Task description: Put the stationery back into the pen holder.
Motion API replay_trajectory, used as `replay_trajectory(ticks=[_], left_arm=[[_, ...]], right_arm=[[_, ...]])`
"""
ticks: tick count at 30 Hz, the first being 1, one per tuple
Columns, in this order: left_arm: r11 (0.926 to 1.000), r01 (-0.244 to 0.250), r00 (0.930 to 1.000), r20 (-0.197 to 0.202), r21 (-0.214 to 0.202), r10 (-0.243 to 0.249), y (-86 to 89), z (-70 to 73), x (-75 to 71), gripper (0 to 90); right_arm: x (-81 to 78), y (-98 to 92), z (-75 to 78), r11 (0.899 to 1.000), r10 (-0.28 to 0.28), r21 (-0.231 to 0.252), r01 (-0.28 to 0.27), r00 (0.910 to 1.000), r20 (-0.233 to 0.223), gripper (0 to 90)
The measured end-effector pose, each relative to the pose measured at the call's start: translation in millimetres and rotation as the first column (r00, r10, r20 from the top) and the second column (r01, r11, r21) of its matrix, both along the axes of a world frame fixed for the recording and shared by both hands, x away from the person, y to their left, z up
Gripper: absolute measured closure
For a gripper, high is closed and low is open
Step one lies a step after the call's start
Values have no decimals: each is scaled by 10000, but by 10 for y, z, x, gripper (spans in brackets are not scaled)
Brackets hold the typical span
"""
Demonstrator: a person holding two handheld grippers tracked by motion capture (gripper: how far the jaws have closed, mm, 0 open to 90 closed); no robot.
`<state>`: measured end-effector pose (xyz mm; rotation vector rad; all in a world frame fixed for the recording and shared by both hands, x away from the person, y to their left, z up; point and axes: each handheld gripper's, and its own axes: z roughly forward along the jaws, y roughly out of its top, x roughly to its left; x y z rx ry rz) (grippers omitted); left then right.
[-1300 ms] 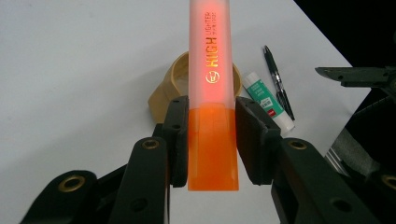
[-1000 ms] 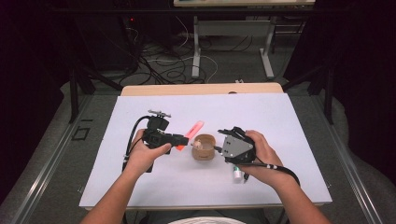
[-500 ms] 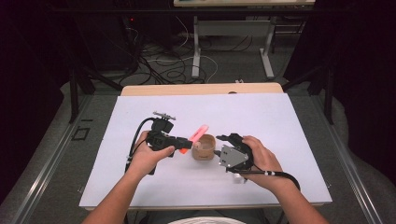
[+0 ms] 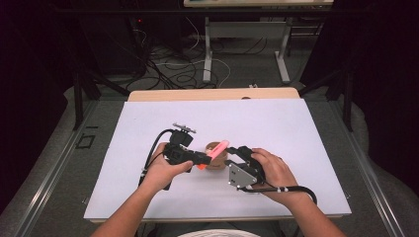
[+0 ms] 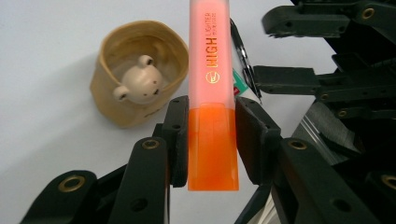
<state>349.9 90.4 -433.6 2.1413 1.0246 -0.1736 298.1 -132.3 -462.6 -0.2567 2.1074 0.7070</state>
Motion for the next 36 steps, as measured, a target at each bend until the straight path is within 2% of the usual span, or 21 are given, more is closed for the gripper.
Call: replay_trajectory(ticks=[2,4,6,7,10,11,13,16,17,18,20,23,24,25,26,28,31,32,33,34,36], left_arm=[[9999,120,9999,-14,20,-120,-41,-5,-24,671],[9998,184,9998,-74,11,-184,-77,-13,-47,671],[9997,241,9997,-98,29,-241,-106,-32,-60,671],[9995,311,9994,-125,89,-310,-114,-38,-61,671],[9994,323,9993,-204,136,-320,-134,-56,-66,671],[9994,322,9992,-239,118,-319,-136,-61,-65,671],[9994,345,9990,-302,49,-344,-135,-67,-60,671],[9994,333,9986,-411,9,-333,-140,-73,-62,671],[9994,345,9985,-428,-10,-345,-143,-74,-63,671],[9992,392,9983,-428,-27,-393,-147,-76,-62,671],[9992,406,9979,-499,-42,-407,-159,-78,-71,671],[9986,527,9971,-539,-101,-531,-170,-81,-73,671],[9987,488,9971,-587,-116,-494,-173,-80,-78,671],[9985,533,9968,-593,-137,-540,-173,-82,-75,671],[9984,541,9965,-629,-187,-552,-173,-84,-74,671],[9981,552,9959,-702,-264,-569,-175,-87,-73,671],[9974,610,9947,-799,-388,-640,-177,-87,-74,671],[9973,581,9946,-835,-441,-616,-182,-86,-78,671],[9976,528,9947,-856,-454,-565,-188,-84,-85,671],[9971,653,9942,-833,-398,-684,-184,-84,-81,671],[9968,682,9939,-837,-422,-716,-187,-86,-81,671]], right_arm=[[-32,24,-22,9999,-45,-128,44,9999,-114,597],[-32,39,-22,9994,151,-296,-150,9999,25,605],[-45,64,-24,9973,328,-664,-315,9993,190,620],[-49,76,-44,9972,422,-630,-411,9990,158,624],[-61,94,-59,9936,591,-987,-553,9976,352,641],[-83,94,-56,9912,410,-1266,-374,9988,255,646],[-79,109,-85,9903,664,-1255,-601,9967,469,656],[-93,131,-84,9844,769,-1632,-658,9950,629,671],[-96,140,-94,9841,832,-1623,-724,9946,612,674],[-101,149,-103,9850,888,-1557,-748,9924,855,675],[-117,167,-115,9813,991,-1746,-810,9903,976,681],[-124,176,-122,9795,1040,-1831,-837,9891,1042,687],[-128,179,-112,9750,1028,-2069,-809,9899,977,691],[-125,183,-122,9758,1130,-2000,-886,9870,1143,694],[-130,186,-120,9728,1103,-2148,-870,9889,993,697],[-134,192,-118,9674,1204,-2362,-913,9864,1119,705],[-139,206,-133,9646,1293,-2452,-975,9847,1172,711],[-135,210,-131,9599,1385,-2608,-1031,9829,1212,713],[-134,210,-142,9623,1425,-2512,-1040,9798,1402,717],[-132,218,-142,9579,1464,-2657,-1088,9812,1258,732],[-130,217,-136,9544,1514,-2769,-1113,9802,1279,740]])
